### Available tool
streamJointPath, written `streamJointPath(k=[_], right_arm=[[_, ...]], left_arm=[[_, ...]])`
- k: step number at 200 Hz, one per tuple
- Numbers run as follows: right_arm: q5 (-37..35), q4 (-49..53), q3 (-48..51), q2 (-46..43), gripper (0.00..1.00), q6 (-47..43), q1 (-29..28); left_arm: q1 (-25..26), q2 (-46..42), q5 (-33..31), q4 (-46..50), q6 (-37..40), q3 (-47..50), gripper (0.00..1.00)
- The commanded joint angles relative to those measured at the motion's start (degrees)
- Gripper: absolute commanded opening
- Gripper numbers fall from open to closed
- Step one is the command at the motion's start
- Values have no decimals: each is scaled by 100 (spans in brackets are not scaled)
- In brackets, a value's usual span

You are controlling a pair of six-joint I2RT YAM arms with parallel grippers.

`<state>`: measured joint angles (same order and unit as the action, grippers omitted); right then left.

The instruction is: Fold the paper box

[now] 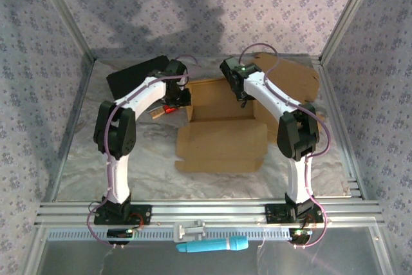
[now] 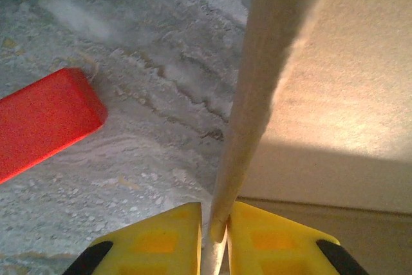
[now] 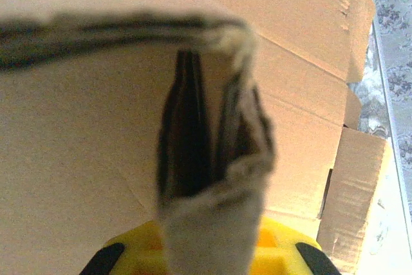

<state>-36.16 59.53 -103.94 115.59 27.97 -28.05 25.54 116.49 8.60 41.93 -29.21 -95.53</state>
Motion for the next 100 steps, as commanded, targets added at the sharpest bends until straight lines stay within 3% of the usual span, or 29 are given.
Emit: streamJointPath(k=[1,16,51,100], right_arm=[[-61,66,100,-238,0,227,32],[-24,59,106,-230,0,209,32],[34,57,187,-230,0,183,62],[127,30,183,-204,0,137,109]], left_arm=[[69,170,-212,-126,-143,21,17],[65,207,-230,-179,-151,34,18],[74,256,-457,-145,-90,-73,34],[83,494,-425,-60,37,-267,29]])
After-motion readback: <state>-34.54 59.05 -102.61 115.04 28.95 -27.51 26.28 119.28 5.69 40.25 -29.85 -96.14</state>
